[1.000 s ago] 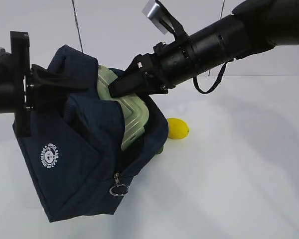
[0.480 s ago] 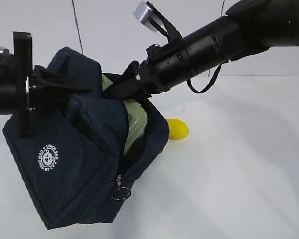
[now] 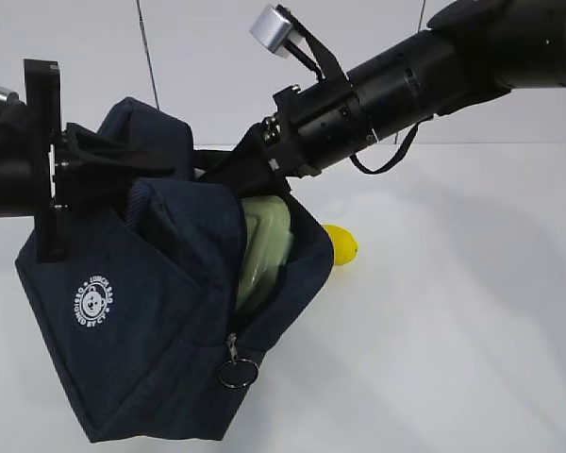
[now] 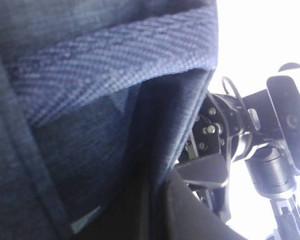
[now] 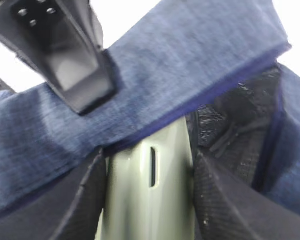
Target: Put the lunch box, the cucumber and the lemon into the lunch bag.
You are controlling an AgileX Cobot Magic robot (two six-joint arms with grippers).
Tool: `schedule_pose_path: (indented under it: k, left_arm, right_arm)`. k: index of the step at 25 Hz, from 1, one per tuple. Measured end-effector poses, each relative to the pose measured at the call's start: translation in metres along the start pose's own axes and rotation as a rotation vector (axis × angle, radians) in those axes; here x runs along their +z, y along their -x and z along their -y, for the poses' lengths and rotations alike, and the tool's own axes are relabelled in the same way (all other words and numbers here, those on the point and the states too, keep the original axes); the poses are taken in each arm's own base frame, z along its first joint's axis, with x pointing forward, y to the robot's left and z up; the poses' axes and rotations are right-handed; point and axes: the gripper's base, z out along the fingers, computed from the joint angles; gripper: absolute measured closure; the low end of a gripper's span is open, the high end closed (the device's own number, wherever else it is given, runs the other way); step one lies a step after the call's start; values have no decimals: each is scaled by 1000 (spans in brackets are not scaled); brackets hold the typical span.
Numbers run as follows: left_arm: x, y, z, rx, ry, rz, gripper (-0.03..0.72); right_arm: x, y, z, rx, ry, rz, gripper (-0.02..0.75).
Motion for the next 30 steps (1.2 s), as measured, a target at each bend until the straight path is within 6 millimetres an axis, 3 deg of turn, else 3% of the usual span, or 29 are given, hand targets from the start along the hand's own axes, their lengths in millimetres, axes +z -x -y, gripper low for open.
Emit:
schedule_pose_path:
  k: [8,16,22,30]
  left_arm:
    - [0,0,0,0,0,0,695]
    - [0,-1,-1,10,7,-16,695]
    - [0,-2,-1,14,6,-27,695]
    - [0,-2,-2,18,20,-23,695]
  right_arm:
    - [2,1,-3,-96,18,5,330]
    - [18,3,-14,-183,39,-20,328]
    - [19,4,-14,-190,39,-18,234]
    - [19,5,-15,-196,36,-21,214]
